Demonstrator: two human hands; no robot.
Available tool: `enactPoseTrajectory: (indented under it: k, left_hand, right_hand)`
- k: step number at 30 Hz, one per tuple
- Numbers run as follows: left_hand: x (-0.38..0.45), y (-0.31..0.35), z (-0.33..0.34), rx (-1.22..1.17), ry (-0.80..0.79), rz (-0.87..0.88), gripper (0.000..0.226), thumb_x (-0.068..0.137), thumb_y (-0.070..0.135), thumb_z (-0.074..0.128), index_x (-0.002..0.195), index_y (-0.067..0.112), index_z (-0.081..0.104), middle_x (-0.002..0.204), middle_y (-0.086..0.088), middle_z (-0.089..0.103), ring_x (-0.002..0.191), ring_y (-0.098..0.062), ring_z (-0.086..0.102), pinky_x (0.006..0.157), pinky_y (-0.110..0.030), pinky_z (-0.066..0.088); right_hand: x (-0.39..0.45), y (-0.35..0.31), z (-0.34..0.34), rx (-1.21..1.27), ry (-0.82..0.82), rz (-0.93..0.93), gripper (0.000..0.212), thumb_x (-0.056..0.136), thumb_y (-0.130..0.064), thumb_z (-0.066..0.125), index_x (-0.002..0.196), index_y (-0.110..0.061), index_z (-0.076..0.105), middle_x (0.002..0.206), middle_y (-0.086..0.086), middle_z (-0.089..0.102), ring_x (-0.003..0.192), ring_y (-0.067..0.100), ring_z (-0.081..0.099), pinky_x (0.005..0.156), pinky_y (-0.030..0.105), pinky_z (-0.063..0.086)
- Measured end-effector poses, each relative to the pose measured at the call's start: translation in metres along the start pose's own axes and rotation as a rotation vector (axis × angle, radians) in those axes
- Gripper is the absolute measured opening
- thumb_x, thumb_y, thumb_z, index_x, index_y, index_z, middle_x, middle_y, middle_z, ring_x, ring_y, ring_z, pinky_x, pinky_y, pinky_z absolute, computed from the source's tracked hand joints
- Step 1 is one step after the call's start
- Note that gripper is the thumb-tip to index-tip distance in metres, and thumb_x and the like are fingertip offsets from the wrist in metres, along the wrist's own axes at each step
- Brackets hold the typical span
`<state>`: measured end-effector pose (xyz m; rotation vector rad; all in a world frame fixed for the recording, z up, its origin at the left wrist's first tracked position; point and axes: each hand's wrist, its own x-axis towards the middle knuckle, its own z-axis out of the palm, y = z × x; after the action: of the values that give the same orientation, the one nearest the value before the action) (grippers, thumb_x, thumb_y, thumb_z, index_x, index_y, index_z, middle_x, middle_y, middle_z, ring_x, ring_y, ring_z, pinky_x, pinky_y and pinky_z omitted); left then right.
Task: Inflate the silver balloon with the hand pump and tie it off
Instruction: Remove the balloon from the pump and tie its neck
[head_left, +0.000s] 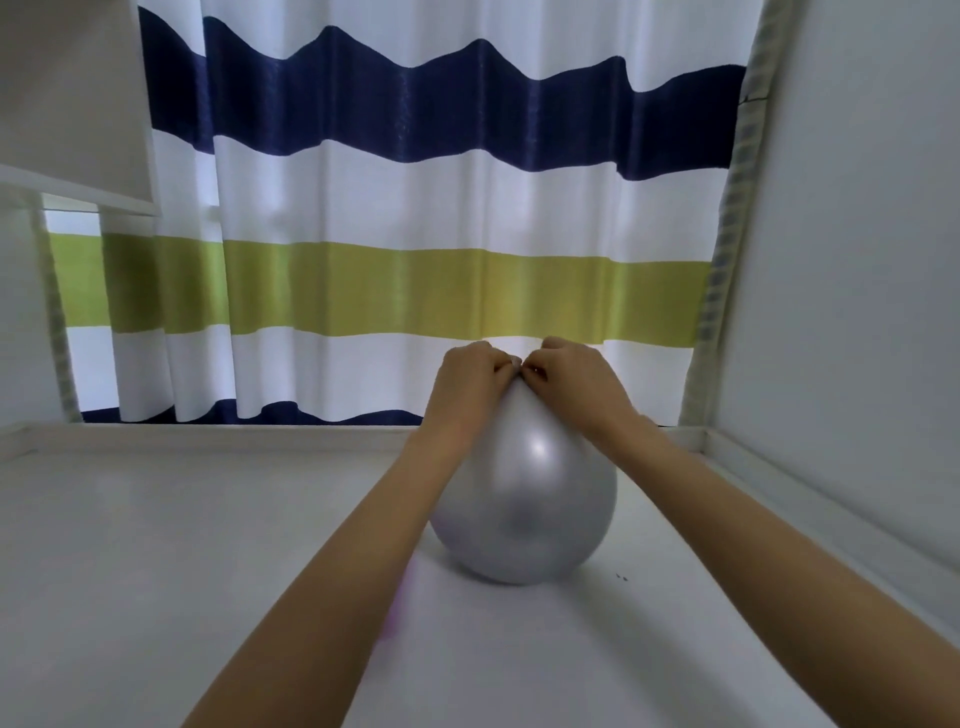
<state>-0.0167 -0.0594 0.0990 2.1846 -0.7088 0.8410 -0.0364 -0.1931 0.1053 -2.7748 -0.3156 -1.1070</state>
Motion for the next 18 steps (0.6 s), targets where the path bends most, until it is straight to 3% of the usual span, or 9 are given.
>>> enactPoseTrajectory:
  k: [3, 6, 9, 14, 18]
  left_hand:
    - [-0.009, 0.004, -0.003, -0.134, 0.008, -0.025, 0.035, 0.09, 0.02, 0.056, 0.064, -0.001, 0.066, 0.063, -0.008, 0.06, 0.063, -0.015, 0.052, 0.065, -0.023, 0.036]
    - [-0.012, 0.009, -0.012, -0.28, -0.063, -0.062, 0.024, 0.087, 0.017, 0.06, 0.075, 0.001, 0.073, 0.066, -0.004, 0.066, 0.054, -0.001, 0.057, 0.062, -0.005, 0.038]
    - [-0.014, 0.011, -0.019, -0.302, -0.139, -0.089, 0.02, 0.086, 0.017, 0.063, 0.075, 0.004, 0.073, 0.07, -0.006, 0.07, 0.056, -0.006, 0.064, 0.06, -0.003, 0.041]
    - [-0.012, 0.015, -0.03, -0.218, -0.21, -0.112, 0.022, 0.083, 0.018, 0.064, 0.066, 0.005, 0.072, 0.067, -0.012, 0.072, 0.064, -0.019, 0.069, 0.073, -0.026, 0.054]
    - [-0.012, 0.02, -0.032, -0.174, -0.146, -0.108, 0.019, 0.075, 0.012, 0.06, 0.06, 0.007, 0.071, 0.061, -0.011, 0.069, 0.063, -0.025, 0.067, 0.071, -0.039, 0.056]
  right_hand:
    - [-0.02, -0.001, 0.004, 0.097, 0.153, 0.029, 0.03, 0.095, -0.021, 0.05, 0.083, -0.004, 0.07, 0.081, 0.011, 0.058, 0.072, 0.028, 0.056, 0.065, 0.035, 0.041]
    - [-0.026, -0.003, -0.003, 0.103, 0.198, 0.01, 0.027, 0.094, -0.022, 0.053, 0.082, -0.004, 0.07, 0.079, 0.01, 0.058, 0.07, 0.026, 0.054, 0.062, 0.034, 0.041]
    - [-0.031, -0.004, -0.007, 0.061, 0.179, -0.013, 0.027, 0.093, -0.022, 0.053, 0.084, -0.003, 0.069, 0.083, 0.011, 0.061, 0.073, 0.028, 0.057, 0.062, 0.032, 0.038]
    - [-0.031, -0.012, -0.011, -0.062, 0.094, -0.022, 0.029, 0.095, -0.023, 0.046, 0.09, -0.001, 0.065, 0.093, 0.012, 0.063, 0.084, 0.032, 0.059, 0.067, 0.034, 0.038]
    - [-0.023, -0.021, -0.02, -0.141, 0.008, -0.006, 0.03, 0.093, -0.019, 0.044, 0.094, 0.0, 0.068, 0.097, 0.014, 0.063, 0.087, 0.035, 0.06, 0.069, 0.036, 0.042]
